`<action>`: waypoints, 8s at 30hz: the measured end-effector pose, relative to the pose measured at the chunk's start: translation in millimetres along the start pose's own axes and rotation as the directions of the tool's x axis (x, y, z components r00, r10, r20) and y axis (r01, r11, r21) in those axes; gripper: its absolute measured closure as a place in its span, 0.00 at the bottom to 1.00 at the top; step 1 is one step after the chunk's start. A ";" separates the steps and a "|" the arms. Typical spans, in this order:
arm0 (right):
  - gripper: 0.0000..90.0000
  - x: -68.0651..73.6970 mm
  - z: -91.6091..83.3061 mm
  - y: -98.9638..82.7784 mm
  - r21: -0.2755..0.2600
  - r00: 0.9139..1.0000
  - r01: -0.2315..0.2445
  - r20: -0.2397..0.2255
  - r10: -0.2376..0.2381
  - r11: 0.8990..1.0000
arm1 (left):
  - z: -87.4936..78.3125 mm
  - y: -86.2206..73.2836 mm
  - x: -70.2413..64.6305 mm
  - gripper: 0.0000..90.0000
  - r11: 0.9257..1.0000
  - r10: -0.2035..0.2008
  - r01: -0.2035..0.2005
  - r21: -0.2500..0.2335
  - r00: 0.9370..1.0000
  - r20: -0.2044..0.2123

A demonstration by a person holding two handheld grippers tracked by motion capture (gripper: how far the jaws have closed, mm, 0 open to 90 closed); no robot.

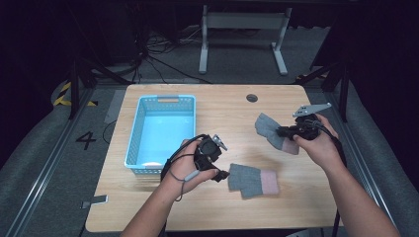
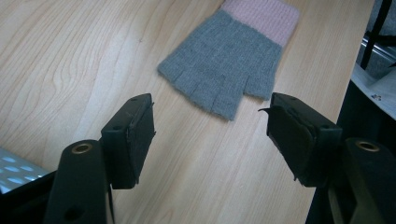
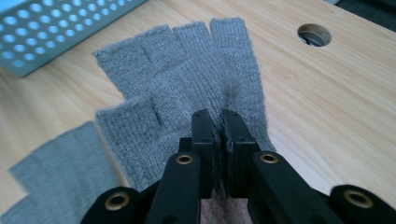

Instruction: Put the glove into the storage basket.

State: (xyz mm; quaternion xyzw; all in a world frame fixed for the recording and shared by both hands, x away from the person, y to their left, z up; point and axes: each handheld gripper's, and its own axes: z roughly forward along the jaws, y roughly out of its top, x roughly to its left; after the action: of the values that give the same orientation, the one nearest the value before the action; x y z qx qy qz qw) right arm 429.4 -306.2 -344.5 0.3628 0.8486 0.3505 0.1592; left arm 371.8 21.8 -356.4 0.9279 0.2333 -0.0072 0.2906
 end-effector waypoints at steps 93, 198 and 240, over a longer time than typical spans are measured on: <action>0.76 102.7 42.8 -49.8 0.127 0.946 0.252 -0.242 -0.217 0.959 | 12.0 -5.9 -0.3 0.45 0.999 -0.001 0.003 0.054 0.999 -0.034; 0.72 12.3 -23.3 -78.2 0.072 0.996 -0.041 -0.077 0.047 0.997 | 132.3 45.7 -34.7 0.47 0.956 0.274 -0.277 0.096 0.961 0.038; 0.73 5.4 -9.8 -62.3 0.075 0.995 -0.006 -0.104 0.014 0.997 | 56.6 25.5 -16.0 0.76 0.985 0.164 -0.167 0.032 0.983 0.076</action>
State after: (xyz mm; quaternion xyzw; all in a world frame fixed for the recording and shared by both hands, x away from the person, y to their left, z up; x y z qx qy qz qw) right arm 389.2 -337.6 -382.0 0.3539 0.8665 0.3378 0.0994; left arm 375.6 -34.2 -387.4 0.9487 0.1443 -0.0216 0.2807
